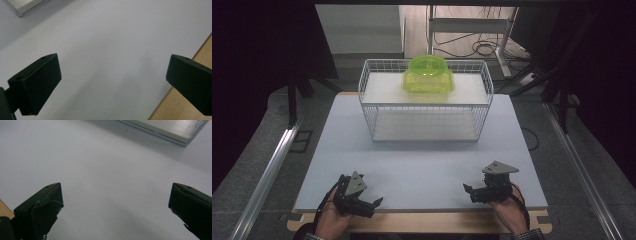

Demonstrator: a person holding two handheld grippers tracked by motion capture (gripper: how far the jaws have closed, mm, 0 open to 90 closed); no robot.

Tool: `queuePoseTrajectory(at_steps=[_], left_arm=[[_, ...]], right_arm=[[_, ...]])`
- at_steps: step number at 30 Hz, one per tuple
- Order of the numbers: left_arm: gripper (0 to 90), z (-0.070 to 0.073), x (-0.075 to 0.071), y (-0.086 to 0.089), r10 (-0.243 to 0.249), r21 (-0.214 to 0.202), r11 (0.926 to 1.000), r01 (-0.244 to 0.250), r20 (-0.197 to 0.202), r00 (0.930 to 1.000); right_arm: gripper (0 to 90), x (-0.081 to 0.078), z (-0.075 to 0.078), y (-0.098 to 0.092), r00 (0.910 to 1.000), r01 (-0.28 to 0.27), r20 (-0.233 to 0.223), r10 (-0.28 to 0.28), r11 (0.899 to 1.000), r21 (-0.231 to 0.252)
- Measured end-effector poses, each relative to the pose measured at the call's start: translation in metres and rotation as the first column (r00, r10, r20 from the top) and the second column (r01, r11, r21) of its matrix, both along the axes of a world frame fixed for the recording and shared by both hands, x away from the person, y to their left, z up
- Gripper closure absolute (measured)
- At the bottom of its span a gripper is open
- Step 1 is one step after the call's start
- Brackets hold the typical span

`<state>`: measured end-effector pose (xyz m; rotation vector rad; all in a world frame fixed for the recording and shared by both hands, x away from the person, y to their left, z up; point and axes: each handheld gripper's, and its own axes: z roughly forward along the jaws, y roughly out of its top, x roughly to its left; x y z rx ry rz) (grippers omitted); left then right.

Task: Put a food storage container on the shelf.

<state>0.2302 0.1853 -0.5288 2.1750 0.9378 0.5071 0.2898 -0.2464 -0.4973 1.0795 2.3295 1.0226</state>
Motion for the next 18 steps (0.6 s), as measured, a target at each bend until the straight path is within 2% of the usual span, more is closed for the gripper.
queuePoseTrajectory(at_steps=[12,18], left_arm=[[0.0,-0.002,0.001,-0.001,-0.002,0.013,0.9999,0.002,-0.008,1.0000],[0.0,-0.001,0.001,-0.001,-0.010,0.002,1.0000,0.010,-0.006,0.9999]], right_arm=[[0.0,0.001,-0.014,-0.006,0.9977,0.005,-0.067,-0.006,1.000,-0.011],[0.0,0.002,-0.016,-0.006,0.9975,0.004,-0.070,-0.005,1.000,-0.019]])
